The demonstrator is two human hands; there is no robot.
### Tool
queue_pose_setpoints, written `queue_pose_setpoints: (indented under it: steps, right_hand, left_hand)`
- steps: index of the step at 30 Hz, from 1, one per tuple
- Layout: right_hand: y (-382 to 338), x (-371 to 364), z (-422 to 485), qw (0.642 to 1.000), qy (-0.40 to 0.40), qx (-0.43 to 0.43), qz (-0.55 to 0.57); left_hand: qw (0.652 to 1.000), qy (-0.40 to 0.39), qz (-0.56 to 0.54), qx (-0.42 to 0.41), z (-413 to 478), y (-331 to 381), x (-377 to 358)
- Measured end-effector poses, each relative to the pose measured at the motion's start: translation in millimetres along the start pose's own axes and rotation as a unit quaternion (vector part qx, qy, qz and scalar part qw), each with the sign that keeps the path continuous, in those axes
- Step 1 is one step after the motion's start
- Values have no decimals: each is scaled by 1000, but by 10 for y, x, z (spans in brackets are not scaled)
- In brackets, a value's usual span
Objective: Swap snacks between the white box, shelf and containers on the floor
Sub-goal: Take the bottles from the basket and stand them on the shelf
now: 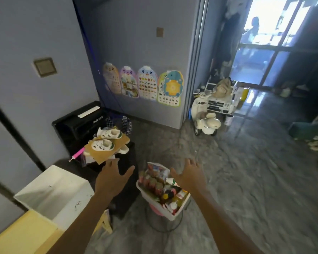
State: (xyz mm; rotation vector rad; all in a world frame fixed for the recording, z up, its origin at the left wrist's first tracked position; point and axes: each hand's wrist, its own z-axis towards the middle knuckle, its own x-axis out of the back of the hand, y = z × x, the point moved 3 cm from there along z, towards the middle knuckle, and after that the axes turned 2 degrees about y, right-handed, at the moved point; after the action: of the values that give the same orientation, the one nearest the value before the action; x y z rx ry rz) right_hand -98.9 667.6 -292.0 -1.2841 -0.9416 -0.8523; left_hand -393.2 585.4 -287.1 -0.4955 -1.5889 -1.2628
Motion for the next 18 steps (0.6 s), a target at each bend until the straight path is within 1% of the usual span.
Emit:
queue_pose_setpoints:
  steps: [5, 9, 12, 18]
  right_hand:
    - [294, -518, 458, 998, -47, -40, 7]
    - [522, -973, 830, 992, -97, -81, -4]
    - [671, -1275, 1027, 987, -124, -96, -35]
    - [1029, -1960, 1228, 976, -185, -100, -56]
  left_hand:
    - [996, -82, 1, -39, 632, 54, -741]
    - [988, -148, -6, -47, 1042, 111, -1354]
    - [979, -199, -3, -50, 1224, 148, -1813]
    - [964, -260, 25, -46, 1357, 267, -2647]
